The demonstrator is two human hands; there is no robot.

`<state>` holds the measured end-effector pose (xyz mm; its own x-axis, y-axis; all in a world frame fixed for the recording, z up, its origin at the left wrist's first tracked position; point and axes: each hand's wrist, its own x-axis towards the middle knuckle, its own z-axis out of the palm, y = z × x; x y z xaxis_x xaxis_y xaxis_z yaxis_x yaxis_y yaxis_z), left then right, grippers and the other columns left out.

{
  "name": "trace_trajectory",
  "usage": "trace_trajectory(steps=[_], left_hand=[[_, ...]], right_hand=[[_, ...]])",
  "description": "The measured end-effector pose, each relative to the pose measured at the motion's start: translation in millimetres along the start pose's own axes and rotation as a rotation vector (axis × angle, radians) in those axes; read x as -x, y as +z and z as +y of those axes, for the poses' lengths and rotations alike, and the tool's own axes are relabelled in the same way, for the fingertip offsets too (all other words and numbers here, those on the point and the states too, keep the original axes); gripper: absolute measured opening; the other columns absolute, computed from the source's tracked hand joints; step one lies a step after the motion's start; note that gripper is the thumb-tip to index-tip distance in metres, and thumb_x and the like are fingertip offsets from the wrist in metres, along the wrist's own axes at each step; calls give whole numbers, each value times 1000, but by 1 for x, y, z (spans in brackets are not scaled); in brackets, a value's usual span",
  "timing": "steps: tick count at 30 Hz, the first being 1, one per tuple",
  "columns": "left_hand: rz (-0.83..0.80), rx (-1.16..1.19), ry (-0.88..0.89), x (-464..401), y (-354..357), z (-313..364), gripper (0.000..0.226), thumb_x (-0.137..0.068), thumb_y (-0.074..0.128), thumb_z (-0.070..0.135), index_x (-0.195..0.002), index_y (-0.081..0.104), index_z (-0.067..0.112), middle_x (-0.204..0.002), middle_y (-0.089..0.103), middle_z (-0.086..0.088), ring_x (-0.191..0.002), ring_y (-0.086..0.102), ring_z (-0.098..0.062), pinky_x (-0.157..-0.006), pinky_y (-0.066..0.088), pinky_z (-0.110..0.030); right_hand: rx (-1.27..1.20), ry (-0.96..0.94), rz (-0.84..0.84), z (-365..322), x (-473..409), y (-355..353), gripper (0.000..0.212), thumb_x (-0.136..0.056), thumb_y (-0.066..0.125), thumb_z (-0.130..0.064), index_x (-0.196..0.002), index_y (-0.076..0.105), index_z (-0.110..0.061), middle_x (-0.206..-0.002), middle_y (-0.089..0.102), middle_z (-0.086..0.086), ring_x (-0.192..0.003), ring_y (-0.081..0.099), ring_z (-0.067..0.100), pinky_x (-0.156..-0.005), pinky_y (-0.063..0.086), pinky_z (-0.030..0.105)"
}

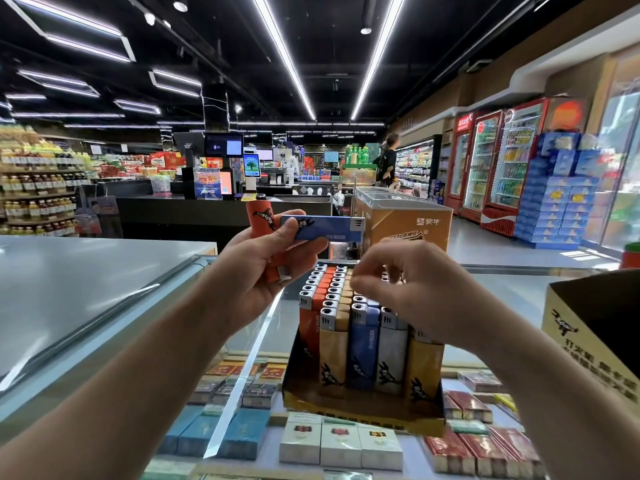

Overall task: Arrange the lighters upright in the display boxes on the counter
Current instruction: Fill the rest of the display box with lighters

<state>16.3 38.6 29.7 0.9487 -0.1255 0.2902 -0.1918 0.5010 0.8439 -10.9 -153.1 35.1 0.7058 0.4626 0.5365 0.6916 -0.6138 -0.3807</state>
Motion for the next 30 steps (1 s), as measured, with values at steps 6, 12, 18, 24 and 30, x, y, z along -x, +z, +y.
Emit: trace_trajectory(steps=[6,12,18,24,30], left_hand=[[-120,-52,2,2,1,-1,25,-72,59,17,-97,61,12,-89,73,-14,-76,72,-20,-55,55,-24],[-220,-194,10,3,0,-5,26,-78,58,29,-98,62,13,-97,72,-11,-76,71,-21,-56,55,-25],[-83,-189,45,0,-3,-2,42,-79,55,42,-104,55,8,-62,56,-1,-43,42,-6,-38,37,-17],[-62,-144,48,0,-2,2,47,-78,46,54,-101,49,12,-55,45,3,-40,31,-5,-36,24,-17],[-64,-137,52,0,-1,2,36,-79,48,50,-92,43,18,-57,49,2,-41,34,-6,-36,29,-17]], right_hand=[[-410,131,326,3,-3,-5,18,-81,67,-17,-86,50,-19,-77,62,3,-70,64,18,-68,55,30],[-709,92,405,-4,-1,-6,12,-82,60,2,-84,57,-10,-63,62,0,-56,63,16,-60,56,29],[-809,119,529,-3,3,-16,30,-85,50,6,-72,65,-17,-66,59,1,-55,47,10,-45,41,19],[-449,-118,225,-9,7,-8,32,-80,59,10,-76,67,-22,-63,59,-1,-48,44,17,-42,40,29],[-98,-150,65,-10,5,0,34,-78,69,-3,-74,57,-35,-66,58,-12,-62,54,2,-54,42,11]])
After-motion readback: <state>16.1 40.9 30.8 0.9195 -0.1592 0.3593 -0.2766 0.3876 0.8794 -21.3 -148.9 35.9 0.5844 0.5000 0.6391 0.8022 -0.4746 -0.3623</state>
